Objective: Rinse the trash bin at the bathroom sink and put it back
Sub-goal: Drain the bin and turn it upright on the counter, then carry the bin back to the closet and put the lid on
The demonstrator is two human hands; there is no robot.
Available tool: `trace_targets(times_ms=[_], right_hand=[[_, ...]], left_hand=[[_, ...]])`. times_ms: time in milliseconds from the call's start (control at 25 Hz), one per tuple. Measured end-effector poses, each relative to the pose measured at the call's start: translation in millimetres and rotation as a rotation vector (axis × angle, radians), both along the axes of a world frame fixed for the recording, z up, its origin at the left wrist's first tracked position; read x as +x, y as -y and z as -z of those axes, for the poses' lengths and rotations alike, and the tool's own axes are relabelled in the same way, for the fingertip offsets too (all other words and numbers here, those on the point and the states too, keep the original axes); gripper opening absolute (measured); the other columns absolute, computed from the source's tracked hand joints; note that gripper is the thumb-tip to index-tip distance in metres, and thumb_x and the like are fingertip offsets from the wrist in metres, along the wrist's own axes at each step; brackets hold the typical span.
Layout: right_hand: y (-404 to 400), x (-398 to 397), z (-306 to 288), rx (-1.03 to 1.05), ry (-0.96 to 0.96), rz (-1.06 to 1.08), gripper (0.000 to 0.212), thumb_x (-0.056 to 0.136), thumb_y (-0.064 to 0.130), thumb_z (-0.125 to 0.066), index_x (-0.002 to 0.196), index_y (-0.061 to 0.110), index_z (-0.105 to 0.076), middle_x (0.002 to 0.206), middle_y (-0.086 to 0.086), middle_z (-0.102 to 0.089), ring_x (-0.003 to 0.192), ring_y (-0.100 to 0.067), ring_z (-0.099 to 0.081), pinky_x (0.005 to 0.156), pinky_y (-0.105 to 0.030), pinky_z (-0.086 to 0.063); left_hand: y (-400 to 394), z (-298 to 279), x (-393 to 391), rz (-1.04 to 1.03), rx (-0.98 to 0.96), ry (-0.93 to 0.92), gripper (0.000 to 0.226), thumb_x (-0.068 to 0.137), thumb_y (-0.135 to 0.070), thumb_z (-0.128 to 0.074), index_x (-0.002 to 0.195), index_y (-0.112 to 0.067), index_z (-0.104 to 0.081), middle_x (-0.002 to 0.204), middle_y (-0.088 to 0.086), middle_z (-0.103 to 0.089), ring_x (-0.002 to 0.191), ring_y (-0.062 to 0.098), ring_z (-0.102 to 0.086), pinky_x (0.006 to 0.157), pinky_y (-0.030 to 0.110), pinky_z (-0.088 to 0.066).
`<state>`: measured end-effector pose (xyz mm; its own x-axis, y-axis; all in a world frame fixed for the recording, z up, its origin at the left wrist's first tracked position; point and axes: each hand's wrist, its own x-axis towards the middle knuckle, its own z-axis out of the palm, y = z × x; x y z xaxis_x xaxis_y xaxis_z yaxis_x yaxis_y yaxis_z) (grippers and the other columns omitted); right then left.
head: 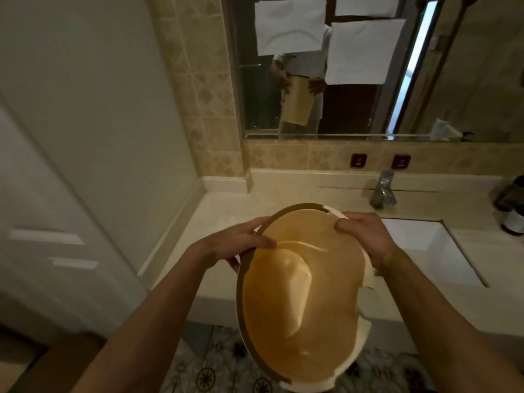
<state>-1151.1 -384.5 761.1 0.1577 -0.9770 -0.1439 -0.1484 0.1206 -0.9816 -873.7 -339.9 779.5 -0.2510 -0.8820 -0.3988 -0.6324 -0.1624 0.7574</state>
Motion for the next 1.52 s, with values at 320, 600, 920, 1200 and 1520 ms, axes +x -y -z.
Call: trace_targets(times_ms=[320,600,920,1200,1520], right_hand=[[-43.3,70.6,1.4,-0.179,-0.004,-0.105,0.041,0.081,0.010,-0.070,0.118,0.028,-0.066,0.110,0.008,-0.069,0.093,0.002,-0.066,0.069,-0.009,-0.052],[-146.6,125.6,34.8,-0.056,-0.035,-0.014,0.078,0.080,0.024,-0.073,0.142,0.047,-0.031,0.134,0.012,-0.042,0.112,-0.015,-0.055,0.086,-0.038,-0.053],[-211.7,174.6,54.2,0.003,0.127,0.179,0.051,0.087,0.010,-0.062,0.123,0.040,-0.041,0.124,-0.005,-0.056,0.099,-0.029,-0.063,0.067,-0.040,-0.060],[-229.0,140.4,28.4,-0.012,0.079,0.340,0.039,0.083,-0.001,-0.052,0.114,0.022,-0.057,0.096,-0.011,-0.065,0.081,-0.030,-0.067,0.061,-0.040,-0.060],[-232.2,131.7,25.9,-0.017,-0.108,0.094,0.048,0.091,0.036,-0.054,0.137,0.030,-0.044,0.111,-0.005,-0.065,0.088,-0.027,-0.070,0.082,-0.046,-0.058]], left_hand=[[-74.1,49.7,56.7,-0.412,-0.168,-0.157,0.037,0.081,-0.012,-0.049,0.112,-0.029,-0.061,0.082,0.005,-0.068,0.066,0.022,-0.069,0.062,0.044,-0.060],[-155.3,101.4,92.4,-1.018,-0.155,-0.748,0.040,0.089,-0.009,-0.048,0.127,-0.022,-0.048,0.086,0.012,-0.064,0.068,0.025,-0.064,0.056,0.034,-0.056],[-210.0,118.4,67.1,-0.964,-0.066,-1.027,0.075,0.078,-0.025,-0.067,0.144,-0.036,-0.032,0.132,0.006,-0.058,0.112,0.027,-0.062,0.066,0.031,-0.059],[-216.8,93.0,96.0,-0.798,-0.370,-0.732,0.059,0.086,-0.034,-0.064,0.136,-0.042,-0.034,0.135,-0.005,-0.051,0.120,0.023,-0.053,0.096,0.047,-0.051],[-243.7,79.1,108.4,-0.812,-0.458,-0.678,0.070,0.074,-0.048,-0.057,0.138,-0.024,-0.044,0.127,0.000,-0.059,0.116,0.020,-0.057,0.096,0.041,-0.048]])
